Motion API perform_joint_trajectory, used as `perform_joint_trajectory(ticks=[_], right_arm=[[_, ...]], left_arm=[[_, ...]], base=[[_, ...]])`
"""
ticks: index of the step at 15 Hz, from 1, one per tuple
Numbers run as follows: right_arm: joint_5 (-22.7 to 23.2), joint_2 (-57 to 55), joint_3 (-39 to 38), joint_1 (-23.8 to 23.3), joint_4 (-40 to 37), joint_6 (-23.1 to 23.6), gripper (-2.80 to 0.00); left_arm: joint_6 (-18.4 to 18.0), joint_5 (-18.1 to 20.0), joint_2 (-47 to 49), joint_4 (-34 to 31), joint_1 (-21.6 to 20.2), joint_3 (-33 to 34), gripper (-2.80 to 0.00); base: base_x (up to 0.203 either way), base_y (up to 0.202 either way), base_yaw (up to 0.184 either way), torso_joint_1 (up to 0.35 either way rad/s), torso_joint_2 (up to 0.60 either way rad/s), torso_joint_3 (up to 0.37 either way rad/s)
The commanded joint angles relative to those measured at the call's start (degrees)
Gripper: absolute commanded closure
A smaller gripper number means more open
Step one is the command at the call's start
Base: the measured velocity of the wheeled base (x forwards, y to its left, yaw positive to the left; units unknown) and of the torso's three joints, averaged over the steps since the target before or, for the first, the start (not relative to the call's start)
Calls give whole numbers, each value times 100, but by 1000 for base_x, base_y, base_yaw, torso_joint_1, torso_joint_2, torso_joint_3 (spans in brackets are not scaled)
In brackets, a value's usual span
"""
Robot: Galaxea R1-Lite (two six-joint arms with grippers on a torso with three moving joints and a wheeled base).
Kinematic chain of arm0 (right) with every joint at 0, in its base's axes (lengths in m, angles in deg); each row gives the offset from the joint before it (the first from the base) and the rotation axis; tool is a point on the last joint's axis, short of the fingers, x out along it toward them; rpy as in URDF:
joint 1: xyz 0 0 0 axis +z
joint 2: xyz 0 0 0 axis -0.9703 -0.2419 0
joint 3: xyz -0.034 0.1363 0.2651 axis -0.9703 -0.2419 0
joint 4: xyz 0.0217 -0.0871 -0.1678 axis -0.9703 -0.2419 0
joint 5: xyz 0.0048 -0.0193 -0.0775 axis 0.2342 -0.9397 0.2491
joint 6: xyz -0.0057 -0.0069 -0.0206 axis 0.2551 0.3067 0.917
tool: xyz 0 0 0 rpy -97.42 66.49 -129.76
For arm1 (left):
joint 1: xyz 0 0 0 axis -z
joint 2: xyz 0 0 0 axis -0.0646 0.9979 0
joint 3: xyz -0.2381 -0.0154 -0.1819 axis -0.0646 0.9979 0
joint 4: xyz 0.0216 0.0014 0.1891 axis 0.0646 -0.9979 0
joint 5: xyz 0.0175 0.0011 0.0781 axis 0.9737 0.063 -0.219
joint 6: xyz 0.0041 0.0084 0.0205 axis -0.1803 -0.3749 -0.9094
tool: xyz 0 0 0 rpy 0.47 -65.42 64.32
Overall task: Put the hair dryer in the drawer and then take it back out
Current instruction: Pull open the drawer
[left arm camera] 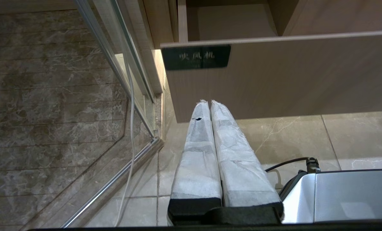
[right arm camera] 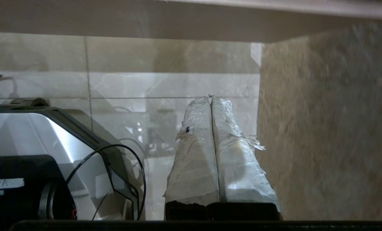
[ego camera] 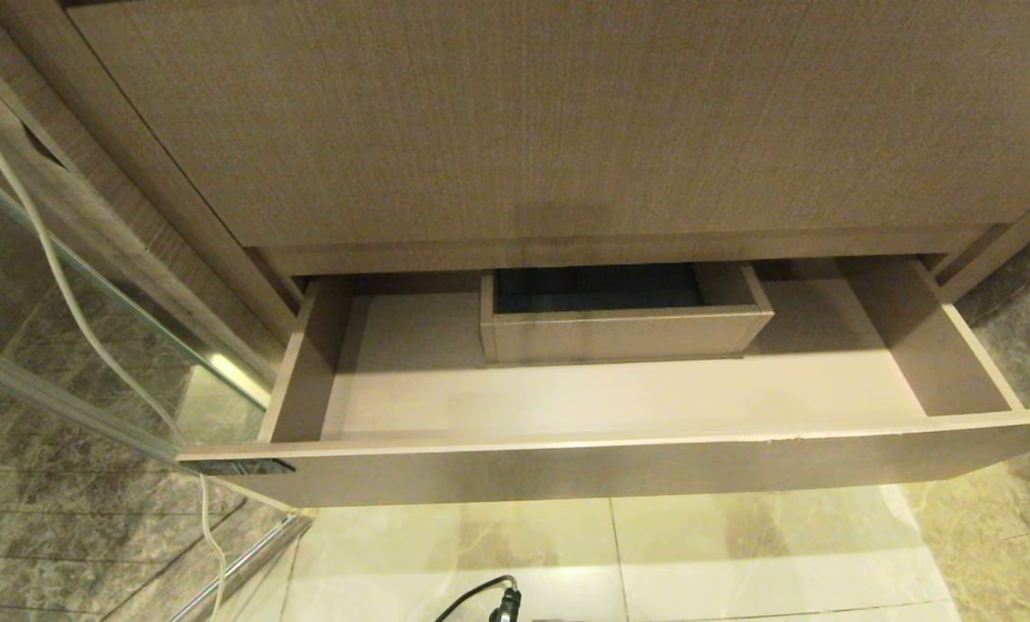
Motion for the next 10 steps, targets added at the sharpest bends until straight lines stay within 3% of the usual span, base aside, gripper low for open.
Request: perform_joint_trajectory(ticks=[1,5,7,8,10], right_arm=[[-124,1177,-765,-17,133,-153,0],[67,3018,-2142,-67,459,-419,0],[219,3588,-2969,-85,1138,-411,0],[333,3933,-3202,-88,1738,-389,0],[712,4541,-3418,-91,2183,-382,0]], left_arm=[[-8,-1,6,-1,0,9,0],[0,-1,6,-1,0,8,0],[0,-1,6,-1,0,6,0],[-1,-1,6,-1,0,9,0],[0,-1,6,-1,0,9,0]], base=[[0,0,0,0,0,0],[0,0,0,0,0,0],[0,0,0,0,0,0],[0,0,0,0,0,0],[0,0,0,0,0,0]])
